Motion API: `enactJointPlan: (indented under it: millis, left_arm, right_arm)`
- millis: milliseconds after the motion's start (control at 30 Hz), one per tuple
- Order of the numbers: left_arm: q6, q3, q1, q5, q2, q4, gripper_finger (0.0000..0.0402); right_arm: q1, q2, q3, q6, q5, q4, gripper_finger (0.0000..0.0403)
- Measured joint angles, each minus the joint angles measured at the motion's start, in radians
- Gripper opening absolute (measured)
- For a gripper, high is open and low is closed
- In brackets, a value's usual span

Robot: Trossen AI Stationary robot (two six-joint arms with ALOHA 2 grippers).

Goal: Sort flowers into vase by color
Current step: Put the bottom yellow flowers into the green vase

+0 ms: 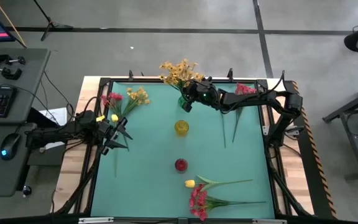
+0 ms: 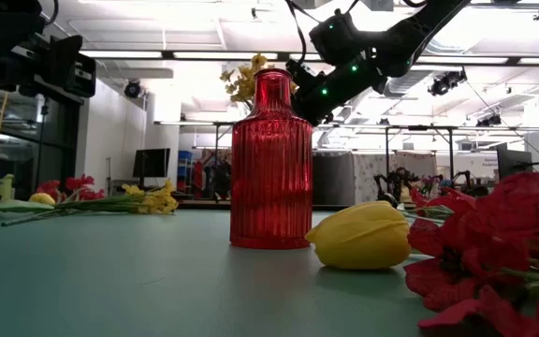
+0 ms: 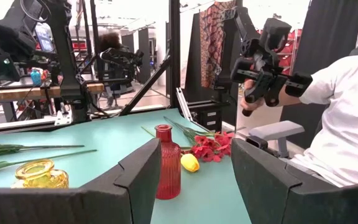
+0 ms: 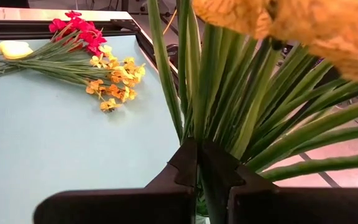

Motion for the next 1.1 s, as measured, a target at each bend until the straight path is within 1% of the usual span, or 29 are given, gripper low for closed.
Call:
enactJointPlan:
  millis: [300, 400, 500, 700, 833, 967, 1100]
  left_arm:
    - [0.000, 0.000, 0.000, 0.000, 0.000, 0.000, 0.0184]
    - [0.000, 0.000, 0.000, 0.000, 0.000, 0.000, 0.0184]
    - [0.000, 0.000, 0.000, 0.000, 0.000, 0.000, 0.0184]
    - [0.000, 0.000, 0.000, 0.000, 0.000, 0.000, 0.0184]
    - [0.000, 0.000, 0.000, 0.000, 0.000, 0.000, 0.0184]
    - [0.000, 0.000, 0.000, 0.000, 0.000, 0.000, 0.0184]
    - [0.000, 0.000, 0.000, 0.000, 0.000, 0.000, 0.0184]
  right_arm:
    - [0.000, 0.000, 0.000, -0.045, 0.035, -0.001, 0.0001]
    - [0.000, 0.000, 0.000, -0.041, 0.038, -0.002, 0.0013]
    - [0.000, 0.000, 0.000, -0.023, 0.037, -0.005, 0.0046]
    - [0.010, 0.000, 0.000, -0.019, 0.036, -0.004, 0.0136]
    - [0.025, -0.008, 0.000, -0.024, 0.043, -0.005, 0.0185]
    - [0.033, -0.030, 0.000, -0.042, 0.051, -0.040, 0.0216]
    - [0.037, -0.064, 0.000, -0.044, 0.075, -0.094, 0.0227]
